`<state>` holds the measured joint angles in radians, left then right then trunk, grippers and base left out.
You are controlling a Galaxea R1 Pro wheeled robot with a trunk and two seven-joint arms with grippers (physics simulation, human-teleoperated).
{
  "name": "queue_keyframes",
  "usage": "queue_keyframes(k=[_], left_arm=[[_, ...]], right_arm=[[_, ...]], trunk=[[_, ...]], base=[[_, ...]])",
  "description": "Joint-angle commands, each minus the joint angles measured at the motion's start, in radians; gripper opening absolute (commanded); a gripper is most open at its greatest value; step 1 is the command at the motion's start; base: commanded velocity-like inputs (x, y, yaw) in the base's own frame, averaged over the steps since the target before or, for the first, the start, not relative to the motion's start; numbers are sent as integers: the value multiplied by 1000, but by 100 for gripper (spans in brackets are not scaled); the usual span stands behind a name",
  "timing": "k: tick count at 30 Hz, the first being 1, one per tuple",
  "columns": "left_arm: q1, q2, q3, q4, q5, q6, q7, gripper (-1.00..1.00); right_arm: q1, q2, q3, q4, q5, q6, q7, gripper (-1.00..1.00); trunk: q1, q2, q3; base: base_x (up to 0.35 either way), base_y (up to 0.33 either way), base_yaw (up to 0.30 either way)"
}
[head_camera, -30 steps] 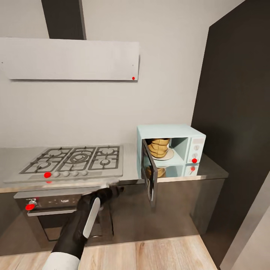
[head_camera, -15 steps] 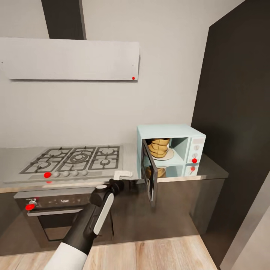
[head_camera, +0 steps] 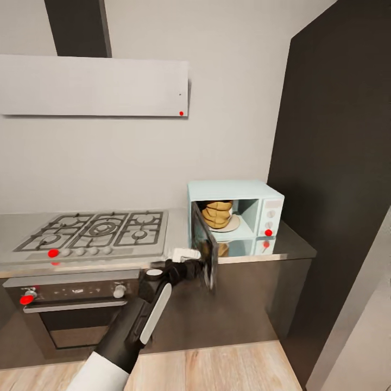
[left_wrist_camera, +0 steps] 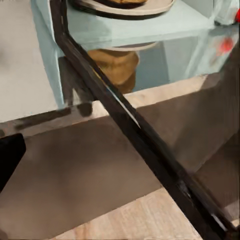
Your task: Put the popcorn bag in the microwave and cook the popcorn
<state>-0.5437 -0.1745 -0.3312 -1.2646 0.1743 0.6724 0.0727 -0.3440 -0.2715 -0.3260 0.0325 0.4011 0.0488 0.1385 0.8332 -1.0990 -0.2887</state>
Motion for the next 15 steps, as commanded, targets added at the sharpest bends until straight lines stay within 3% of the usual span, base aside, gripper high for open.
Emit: queue_keyframes(k=[1,2,6,12,15], left_arm=[[-1,0,-18,-3,10,3,-41,100],[-1,0,-21,-5,10,2,-140,100],[-1,0,-18,-5,10,-8,-299,100],[-1,0,-15,-2,7,-16,-310,100],[-1,0,-17,-3,9,-18,-227,100]], right_arm=[[-1,-1,-8,1,8,2,3,100],[-1,-2,-8,1,8,2,3,100],[-1,-2,-8,1,8,2,3,100],[-1,-3,-8,1,8,2,3,100],[-1,-3,-8,1,8,2,3,100]], trunk=[[0,-1,-1],[0,-1,-1],[0,-1,-1],[0,-1,-1],[0,-1,-1]], base=[[0,-19,0],[0,-3,0],[0,-1,0],[0,0,0],[0,0,0]])
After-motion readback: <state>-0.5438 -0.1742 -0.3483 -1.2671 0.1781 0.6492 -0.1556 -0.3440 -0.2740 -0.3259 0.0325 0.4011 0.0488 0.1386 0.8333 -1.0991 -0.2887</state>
